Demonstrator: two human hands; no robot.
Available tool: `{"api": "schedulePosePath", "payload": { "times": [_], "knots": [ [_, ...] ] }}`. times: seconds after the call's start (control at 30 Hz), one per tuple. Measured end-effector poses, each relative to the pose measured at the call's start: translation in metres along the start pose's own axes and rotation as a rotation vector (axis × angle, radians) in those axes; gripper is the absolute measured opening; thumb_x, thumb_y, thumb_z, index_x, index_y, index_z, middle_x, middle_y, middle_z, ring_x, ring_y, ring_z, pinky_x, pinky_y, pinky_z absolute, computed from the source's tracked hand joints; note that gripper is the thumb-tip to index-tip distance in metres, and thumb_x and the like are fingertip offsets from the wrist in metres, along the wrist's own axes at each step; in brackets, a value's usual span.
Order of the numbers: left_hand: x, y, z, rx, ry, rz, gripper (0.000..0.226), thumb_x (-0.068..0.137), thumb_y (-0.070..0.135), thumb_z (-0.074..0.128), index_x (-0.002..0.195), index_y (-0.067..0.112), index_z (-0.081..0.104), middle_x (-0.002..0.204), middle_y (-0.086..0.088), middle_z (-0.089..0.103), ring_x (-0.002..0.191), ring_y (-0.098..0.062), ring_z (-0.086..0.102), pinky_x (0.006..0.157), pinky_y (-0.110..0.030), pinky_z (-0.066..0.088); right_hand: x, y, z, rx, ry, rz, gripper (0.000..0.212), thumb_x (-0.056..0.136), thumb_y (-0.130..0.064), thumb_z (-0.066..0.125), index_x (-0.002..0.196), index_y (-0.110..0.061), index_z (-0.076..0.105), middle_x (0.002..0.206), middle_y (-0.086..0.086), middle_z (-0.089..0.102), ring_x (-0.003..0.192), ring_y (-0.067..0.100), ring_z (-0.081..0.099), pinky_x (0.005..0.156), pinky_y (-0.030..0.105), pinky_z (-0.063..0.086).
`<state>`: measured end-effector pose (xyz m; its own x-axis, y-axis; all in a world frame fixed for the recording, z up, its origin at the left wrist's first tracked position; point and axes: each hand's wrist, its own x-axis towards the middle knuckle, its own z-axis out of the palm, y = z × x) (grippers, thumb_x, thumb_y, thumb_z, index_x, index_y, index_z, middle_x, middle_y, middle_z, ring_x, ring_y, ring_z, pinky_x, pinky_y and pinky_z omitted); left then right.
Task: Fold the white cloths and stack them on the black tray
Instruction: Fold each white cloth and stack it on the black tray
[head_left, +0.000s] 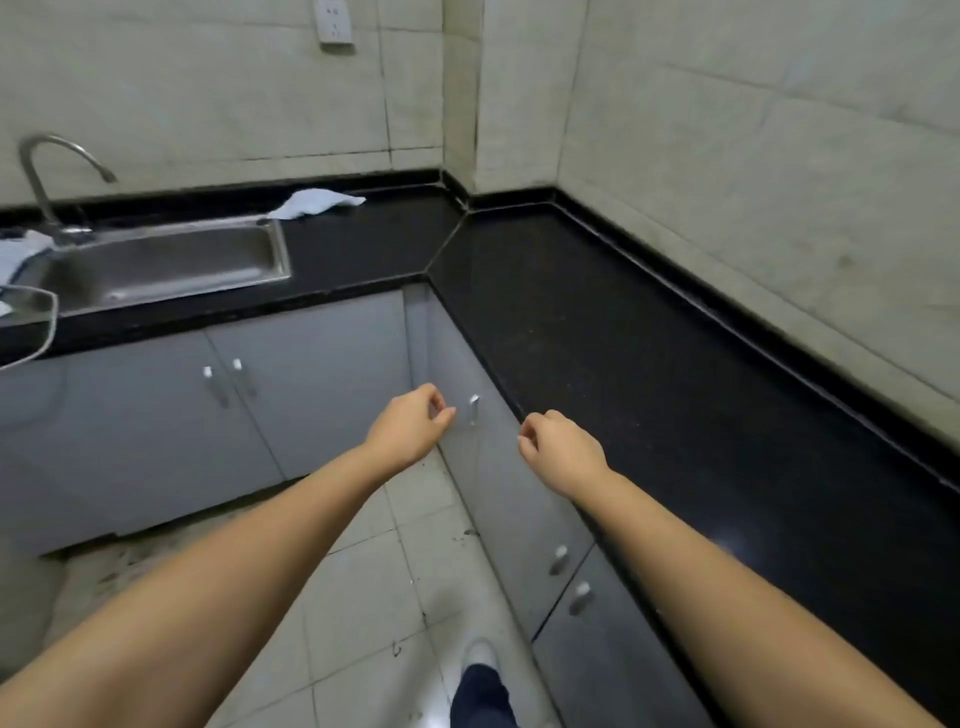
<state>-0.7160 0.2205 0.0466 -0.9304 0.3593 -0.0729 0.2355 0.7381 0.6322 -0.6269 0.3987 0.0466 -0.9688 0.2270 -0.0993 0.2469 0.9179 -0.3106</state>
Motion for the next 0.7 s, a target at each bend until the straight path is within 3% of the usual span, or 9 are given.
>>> {"api": "schedulePosePath", "payload": {
  "times": [0.4, 0.7],
  "knots": [
    [0.187, -0.053, -0.044, 0.044, 0.038, -0.196, 0.017, 0.094, 0.032, 0.05, 0.096, 0.017, 0.055, 0.082, 0.001, 0.057, 0.087, -0.024, 0.058, 0.079, -0.035, 0.049, 0.247, -0.031, 0.007, -0.003, -0.112, -0.196, 0.03, 0.099, -0.033, 0.041, 0.109, -0.011, 0.058, 0.111, 0.009, 0.056, 0.097, 0.028, 0.058, 0.075, 0.034, 0.045],
    [0.307, -0.112, -0.075, 0.002, 0.103, -0.349, 0.008, 0.092, 0.024, 0.051, 0.09, 0.017, 0.053, 0.072, 0.002, 0.055, 0.079, -0.021, 0.055, 0.074, -0.032, 0.045, 0.399, -0.081, 0.013, -0.012, -0.198, -0.329, 0.027, 0.099, -0.029, 0.042, 0.113, -0.012, 0.058, 0.116, 0.009, 0.055, 0.1, 0.027, 0.058, 0.076, 0.032, 0.043]
  ]
}}
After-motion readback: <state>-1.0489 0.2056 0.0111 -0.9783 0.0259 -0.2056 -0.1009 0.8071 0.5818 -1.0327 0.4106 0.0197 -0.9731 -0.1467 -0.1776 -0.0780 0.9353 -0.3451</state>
